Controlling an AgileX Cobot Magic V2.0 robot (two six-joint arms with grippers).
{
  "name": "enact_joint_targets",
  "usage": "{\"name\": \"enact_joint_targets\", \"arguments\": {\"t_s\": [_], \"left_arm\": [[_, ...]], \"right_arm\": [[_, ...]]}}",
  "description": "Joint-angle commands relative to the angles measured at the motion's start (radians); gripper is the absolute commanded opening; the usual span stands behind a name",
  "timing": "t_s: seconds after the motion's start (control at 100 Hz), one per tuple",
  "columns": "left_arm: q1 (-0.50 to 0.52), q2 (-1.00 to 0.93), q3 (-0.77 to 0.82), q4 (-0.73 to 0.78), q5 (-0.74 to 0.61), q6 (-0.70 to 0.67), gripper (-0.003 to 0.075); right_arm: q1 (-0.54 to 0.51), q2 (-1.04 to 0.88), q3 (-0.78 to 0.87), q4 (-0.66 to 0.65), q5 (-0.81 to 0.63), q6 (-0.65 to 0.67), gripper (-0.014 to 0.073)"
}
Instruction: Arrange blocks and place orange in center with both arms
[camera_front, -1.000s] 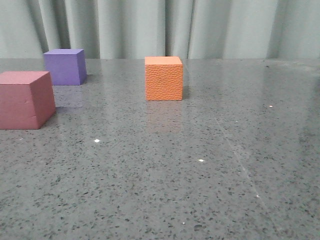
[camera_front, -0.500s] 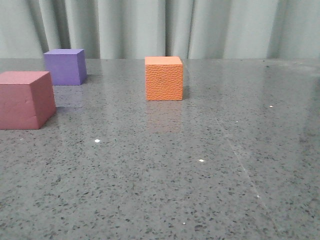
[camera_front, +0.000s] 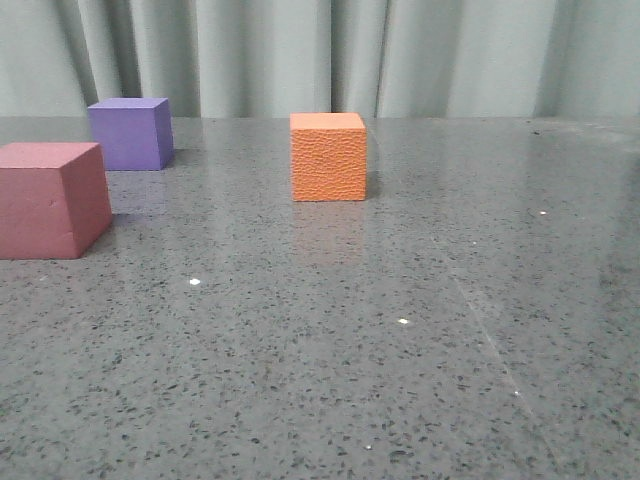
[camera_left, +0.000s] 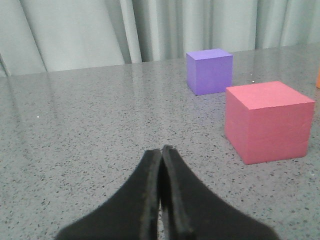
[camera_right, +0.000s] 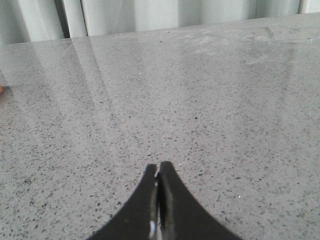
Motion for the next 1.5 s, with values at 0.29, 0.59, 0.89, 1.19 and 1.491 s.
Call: {"name": "enact_joint_targets", "arguments": {"t_s": [0.29,0.59,0.89,1.19,1.491], "left_arm": [[0.002,-0.032,0.056,0.000,-0.078,-0.010,-0.0019],[0.002,-0.032,0.056,0.000,-0.078,-0.010,-0.0019],[0.002,-0.032,0.037,-0.058,-0.204,-0.010,-0.0019],[0.002,0.104,-0.300,-0.212,0.029,-0.010,-0.0019],[0.002,0.476,-0.755,-0.218,0.387,-0.006,-0.0019]], "right_arm": [[-0.006,-0.020,-0.015,0.001,-0.087,-0.012,-0.0120],[-0.006,-0.020,-0.015,0.001,-0.086,-0.012,-0.0120],[-0.006,-0.020,-0.015,0.001,-0.086,-0.012,-0.0120],[-0.006,-0.020,-0.015,0.001,-0.086,-0.012,-0.0120],[-0.006,-0.019,-0.015,0.001,-0.085,-0.012,-0.0120]]}}
